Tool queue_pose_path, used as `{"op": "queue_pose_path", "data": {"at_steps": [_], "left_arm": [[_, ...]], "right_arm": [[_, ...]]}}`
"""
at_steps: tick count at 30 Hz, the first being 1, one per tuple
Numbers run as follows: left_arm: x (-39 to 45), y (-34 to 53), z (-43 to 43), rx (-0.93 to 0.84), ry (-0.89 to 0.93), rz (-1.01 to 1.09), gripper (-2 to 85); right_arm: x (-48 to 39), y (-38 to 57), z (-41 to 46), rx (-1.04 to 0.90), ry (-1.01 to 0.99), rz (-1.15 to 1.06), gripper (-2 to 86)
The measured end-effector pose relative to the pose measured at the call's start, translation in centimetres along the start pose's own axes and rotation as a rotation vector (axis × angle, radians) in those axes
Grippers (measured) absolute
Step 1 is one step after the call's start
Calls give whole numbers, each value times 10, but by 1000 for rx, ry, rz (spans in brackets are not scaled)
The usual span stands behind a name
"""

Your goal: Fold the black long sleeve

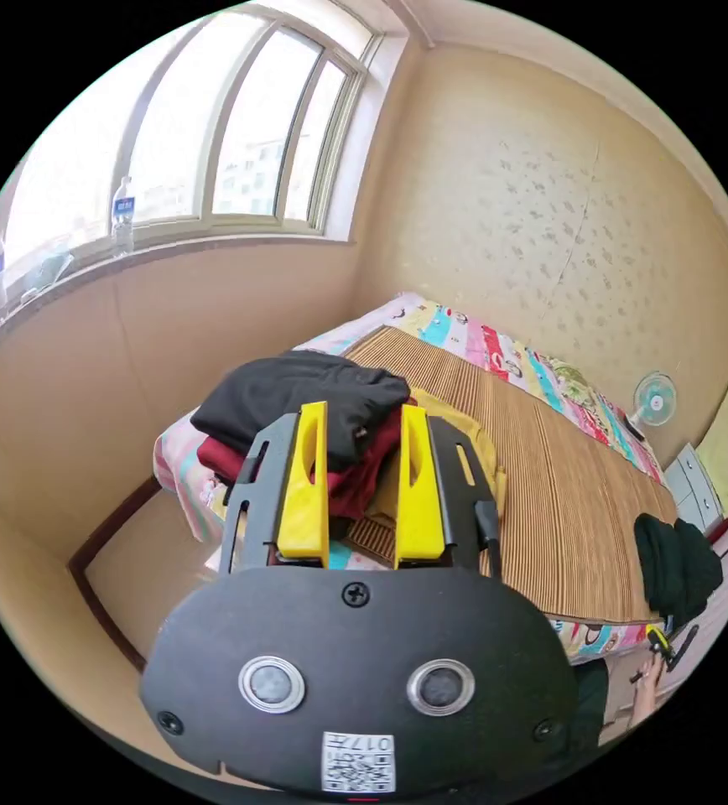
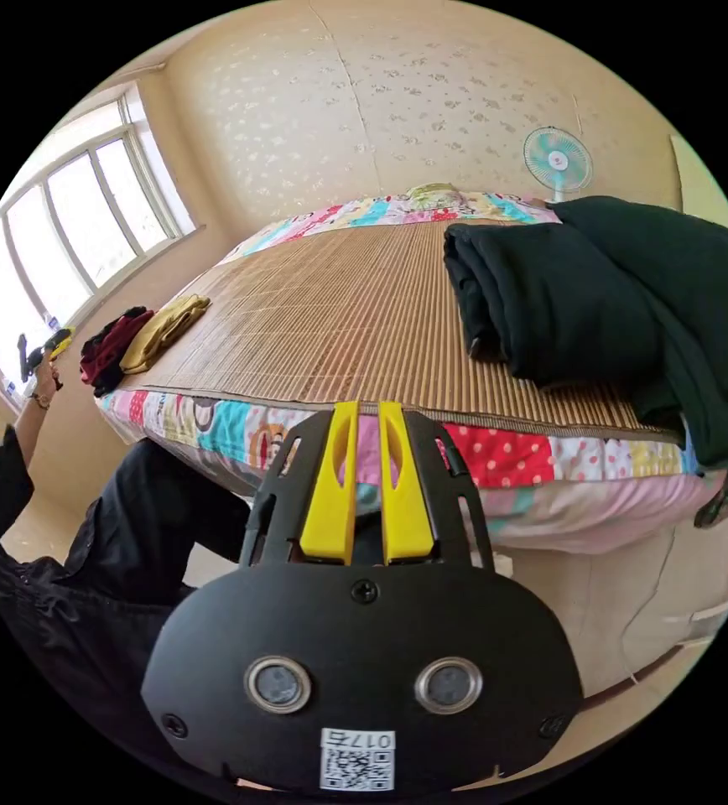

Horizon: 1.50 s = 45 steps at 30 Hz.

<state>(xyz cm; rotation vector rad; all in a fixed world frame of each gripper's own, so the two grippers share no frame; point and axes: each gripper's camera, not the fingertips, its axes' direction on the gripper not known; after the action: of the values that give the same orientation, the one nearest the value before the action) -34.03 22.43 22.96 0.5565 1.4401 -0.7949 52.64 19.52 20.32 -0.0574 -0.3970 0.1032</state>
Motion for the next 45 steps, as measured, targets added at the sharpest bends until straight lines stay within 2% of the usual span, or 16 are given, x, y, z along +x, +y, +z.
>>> {"op": "queue_pose_path", "data": {"at_steps": [3,5,10,13,15,16,18,21,23,26,30,33,36,39,43,45], "left_arm": [[1,-6,47,-183,-9,-33,44],[3,-10,54,-217,2,-89,13],[36,-28,29,-116,389,-102,-4],[125,-25,-7,-75,499,249,-7],[200,6,-34,-64,679,490,-7],[215,16,-39,-72,741,526,-7],[265,66,-50,-129,1021,619,-7],[315,148,-46,-256,1255,706,-8],[337,203,-32,-373,1290,715,-8],[360,290,-1,-575,1204,724,-8],[349,361,37,-785,1233,537,-9],[329,382,50,-843,1164,439,-8],[315,388,52,-850,1107,447,-8],[308,381,53,-834,1078,462,-7],[307,366,58,-810,1104,465,-8],[306,354,58,-774,1180,434,-8]], "right_arm": [[22,19,-13,-3,-43,94,25],[34,30,-25,13,-56,137,24],[52,42,-55,33,-56,157,22],[60,39,-75,91,-92,176,19],[66,32,-88,145,-146,199,18],[67,29,-90,158,-163,202,19],[70,19,-95,194,-242,213,24],[67,6,-91,201,-354,201,36],[61,0,-83,184,-410,182,47],[59,-8,-60,106,-452,196,78],[88,-4,-29,24,-492,363,106],[127,9,-15,66,-617,531,105],[158,13,-5,146,-740,642,69],[167,-8,2,147,-787,615,29],[172,-37,-8,172,-704,551,33],[189,-41,-13,156,-593,619,74]]}}
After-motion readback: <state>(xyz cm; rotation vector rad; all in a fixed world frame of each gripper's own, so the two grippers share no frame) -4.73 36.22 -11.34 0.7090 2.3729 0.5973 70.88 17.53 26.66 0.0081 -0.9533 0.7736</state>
